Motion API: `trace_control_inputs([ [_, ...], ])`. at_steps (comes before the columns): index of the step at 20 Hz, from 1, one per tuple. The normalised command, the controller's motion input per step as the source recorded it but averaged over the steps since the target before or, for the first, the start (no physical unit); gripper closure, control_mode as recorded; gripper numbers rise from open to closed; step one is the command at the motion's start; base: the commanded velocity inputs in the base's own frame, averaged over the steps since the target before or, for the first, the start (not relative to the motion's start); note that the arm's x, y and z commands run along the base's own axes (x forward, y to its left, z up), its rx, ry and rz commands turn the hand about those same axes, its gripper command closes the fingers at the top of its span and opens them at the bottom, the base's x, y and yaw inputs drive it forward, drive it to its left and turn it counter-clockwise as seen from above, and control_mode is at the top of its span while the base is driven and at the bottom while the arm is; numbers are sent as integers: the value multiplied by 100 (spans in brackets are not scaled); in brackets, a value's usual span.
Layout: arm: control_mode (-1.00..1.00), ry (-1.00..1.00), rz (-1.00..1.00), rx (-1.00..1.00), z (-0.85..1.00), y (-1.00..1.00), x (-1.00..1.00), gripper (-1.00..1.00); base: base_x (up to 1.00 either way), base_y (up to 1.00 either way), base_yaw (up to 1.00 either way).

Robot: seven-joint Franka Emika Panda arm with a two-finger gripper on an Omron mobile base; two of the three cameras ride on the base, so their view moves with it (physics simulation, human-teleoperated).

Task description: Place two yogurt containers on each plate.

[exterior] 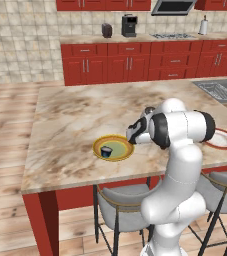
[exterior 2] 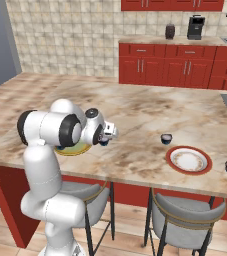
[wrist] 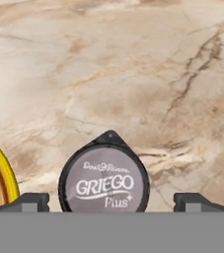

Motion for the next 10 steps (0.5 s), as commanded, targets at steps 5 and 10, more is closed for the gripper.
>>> trace_control_inputs([
  [5, -100, 0, 0, 0, -14, 0, 2, -100, 0, 0, 0],
  [10, -100, 0, 0, 0, -14, 0, 1, -100, 0, 0, 0],
])
